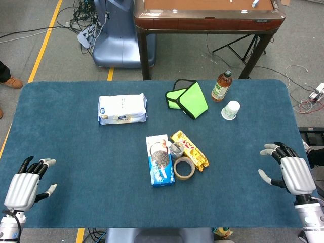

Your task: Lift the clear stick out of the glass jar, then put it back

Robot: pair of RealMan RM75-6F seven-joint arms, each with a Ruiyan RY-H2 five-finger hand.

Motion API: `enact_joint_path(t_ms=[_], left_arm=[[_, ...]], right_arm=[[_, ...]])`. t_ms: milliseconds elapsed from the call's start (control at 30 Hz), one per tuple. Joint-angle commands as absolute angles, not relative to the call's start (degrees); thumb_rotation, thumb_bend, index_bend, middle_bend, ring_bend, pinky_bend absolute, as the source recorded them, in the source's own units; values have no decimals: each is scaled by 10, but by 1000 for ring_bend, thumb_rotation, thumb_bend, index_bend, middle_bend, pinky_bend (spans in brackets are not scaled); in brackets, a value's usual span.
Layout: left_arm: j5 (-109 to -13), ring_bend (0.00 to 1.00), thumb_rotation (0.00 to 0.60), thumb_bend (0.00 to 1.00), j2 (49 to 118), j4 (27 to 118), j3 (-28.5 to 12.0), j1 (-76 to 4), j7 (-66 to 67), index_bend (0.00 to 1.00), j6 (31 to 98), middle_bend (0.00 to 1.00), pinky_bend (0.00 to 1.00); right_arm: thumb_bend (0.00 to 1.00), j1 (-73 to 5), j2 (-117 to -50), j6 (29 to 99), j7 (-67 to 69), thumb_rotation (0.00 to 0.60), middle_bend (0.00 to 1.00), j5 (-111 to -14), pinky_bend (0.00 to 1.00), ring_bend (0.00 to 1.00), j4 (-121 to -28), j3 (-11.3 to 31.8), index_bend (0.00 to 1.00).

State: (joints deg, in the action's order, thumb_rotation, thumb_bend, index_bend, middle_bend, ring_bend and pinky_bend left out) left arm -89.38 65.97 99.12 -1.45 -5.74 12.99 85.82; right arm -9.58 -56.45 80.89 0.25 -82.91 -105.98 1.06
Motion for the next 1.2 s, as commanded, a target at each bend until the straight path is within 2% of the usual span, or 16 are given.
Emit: enact_joint_path(t_ms=[33, 267, 467, 700, 967, 1200], left_arm=[[-893, 296, 600, 239, 659, 991, -14, -58, 130, 248, 857, 253, 79], [-897, 295, 600, 238, 656, 991, -12, -55, 125, 249, 863, 253, 79], [-898, 296, 600, 239, 651, 994, -11, -51, 124, 249, 869, 253, 80], [-898, 296, 600, 238, 644, 997, -11, -49, 124, 249, 872, 253, 79], [-894, 296, 600, 239, 642, 995, -10, -46, 122, 249, 873, 253, 79], [-893, 296, 600, 239, 641, 995, -11, -44, 119, 249, 875, 253, 79]], right_arm=[[341, -100, -568, 802, 2, 600, 264, -833, 191, 144, -1060, 14, 356], [336, -160, -591, 730, -18, 600, 266, -816, 191, 144, -1055, 49, 356], [336, -236, -632, 638, -55, 600, 267, -776, 191, 144, -1058, 85, 379], [336, -309, -683, 563, -89, 600, 267, -728, 191, 143, -1049, 113, 380], [336, -368, -743, 521, -126, 600, 267, -672, 191, 144, -1010, 130, 383], [342, -398, -780, 511, -138, 600, 267, -647, 191, 144, -978, 134, 409]])
